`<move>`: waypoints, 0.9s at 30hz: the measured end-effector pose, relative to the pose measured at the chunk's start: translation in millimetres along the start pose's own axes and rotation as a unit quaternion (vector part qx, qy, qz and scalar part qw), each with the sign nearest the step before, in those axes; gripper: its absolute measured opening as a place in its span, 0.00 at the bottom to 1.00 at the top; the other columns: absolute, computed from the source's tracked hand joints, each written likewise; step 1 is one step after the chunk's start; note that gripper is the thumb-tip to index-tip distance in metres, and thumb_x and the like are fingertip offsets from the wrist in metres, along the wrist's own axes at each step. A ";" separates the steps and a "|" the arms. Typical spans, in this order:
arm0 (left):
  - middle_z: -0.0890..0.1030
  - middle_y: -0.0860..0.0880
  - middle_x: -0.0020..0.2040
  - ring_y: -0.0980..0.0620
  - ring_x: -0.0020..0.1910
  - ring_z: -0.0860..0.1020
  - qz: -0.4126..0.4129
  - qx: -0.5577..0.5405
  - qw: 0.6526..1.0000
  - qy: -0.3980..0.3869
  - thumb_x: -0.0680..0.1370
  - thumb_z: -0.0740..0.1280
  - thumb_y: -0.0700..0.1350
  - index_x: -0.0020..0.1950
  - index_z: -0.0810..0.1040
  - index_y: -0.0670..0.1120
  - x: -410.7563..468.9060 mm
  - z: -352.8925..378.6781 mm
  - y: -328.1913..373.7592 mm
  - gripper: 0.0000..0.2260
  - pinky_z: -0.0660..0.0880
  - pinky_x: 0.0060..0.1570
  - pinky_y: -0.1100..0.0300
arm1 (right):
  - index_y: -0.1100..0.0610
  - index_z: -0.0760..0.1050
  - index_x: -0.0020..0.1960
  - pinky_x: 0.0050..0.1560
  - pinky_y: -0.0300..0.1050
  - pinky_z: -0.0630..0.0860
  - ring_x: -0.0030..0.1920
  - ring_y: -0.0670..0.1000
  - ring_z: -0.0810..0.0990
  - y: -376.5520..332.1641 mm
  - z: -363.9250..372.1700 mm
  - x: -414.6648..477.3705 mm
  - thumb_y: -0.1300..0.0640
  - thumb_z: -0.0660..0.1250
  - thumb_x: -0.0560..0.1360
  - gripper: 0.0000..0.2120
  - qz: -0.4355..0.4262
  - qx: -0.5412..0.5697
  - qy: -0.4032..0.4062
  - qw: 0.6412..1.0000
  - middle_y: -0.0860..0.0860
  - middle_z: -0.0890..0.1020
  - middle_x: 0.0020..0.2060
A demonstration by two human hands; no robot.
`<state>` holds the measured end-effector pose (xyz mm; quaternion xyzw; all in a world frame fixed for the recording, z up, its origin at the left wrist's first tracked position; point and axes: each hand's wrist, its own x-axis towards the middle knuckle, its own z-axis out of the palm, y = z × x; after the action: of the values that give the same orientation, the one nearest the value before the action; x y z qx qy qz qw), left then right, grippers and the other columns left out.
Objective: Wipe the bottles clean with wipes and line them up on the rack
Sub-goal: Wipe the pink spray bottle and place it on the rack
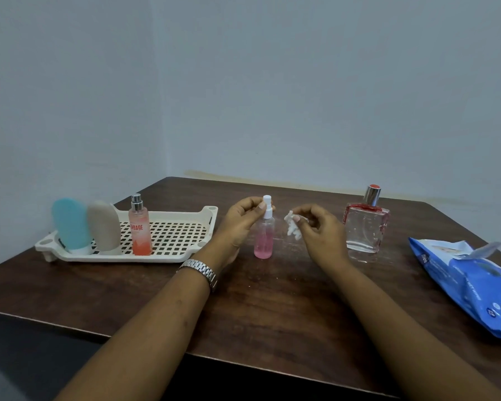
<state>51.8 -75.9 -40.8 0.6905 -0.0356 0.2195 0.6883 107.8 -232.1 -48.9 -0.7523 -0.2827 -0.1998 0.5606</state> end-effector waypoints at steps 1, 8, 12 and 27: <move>0.79 0.51 0.47 0.67 0.38 0.78 0.004 -0.002 1.000 0.014 0.80 0.62 0.42 0.54 0.77 0.44 1.1 -1.8 -1.9 0.05 0.70 0.34 0.77 | 0.51 0.78 0.47 0.40 0.35 0.74 0.42 0.41 0.79 0.3 -0.8 -0.2 0.60 0.67 0.75 0.05 0.007 0.007 0.007 1.000 0.45 0.82 0.41; 0.80 0.53 0.46 0.66 0.37 0.79 0.022 -0.004 0.998 0.050 0.80 0.63 0.43 0.58 0.79 0.41 2.7 -4.3 -4.0 0.10 0.72 0.37 0.74 | 0.55 0.81 0.52 0.46 0.44 0.80 0.45 0.46 0.82 -3.4 -2.0 -4.5 0.64 0.67 0.74 0.09 0.041 0.062 -0.015 0.997 0.46 0.83 0.45; 0.79 0.50 0.42 0.63 0.34 0.77 0.011 -0.046 0.996 0.070 0.79 0.65 0.44 0.56 0.79 0.40 3.4 -3.6 -3.6 0.10 0.73 0.35 0.72 | 0.53 0.80 0.51 0.47 0.35 0.78 0.48 0.42 0.81 -12.7 -2.6 -7.6 0.66 0.68 0.73 0.11 0.002 0.084 -0.037 0.996 0.45 0.83 0.47; 0.81 0.52 0.37 0.59 0.35 0.78 -0.049 -0.066 0.996 0.027 0.79 0.66 0.46 0.49 0.78 0.45 3.6 -0.1 -14.5 0.05 0.74 0.38 0.69 | 0.57 0.82 0.52 0.48 0.19 0.68 0.52 0.31 0.72 -8.0 5.7 -13.9 0.71 0.68 0.71 0.14 -0.160 -0.079 -0.062 0.982 0.46 0.81 0.48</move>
<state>60.1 -74.2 -53.1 0.6383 0.0020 0.2013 0.7430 91.9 -227.7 -53.4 -0.7501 -0.4171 -0.2616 0.4415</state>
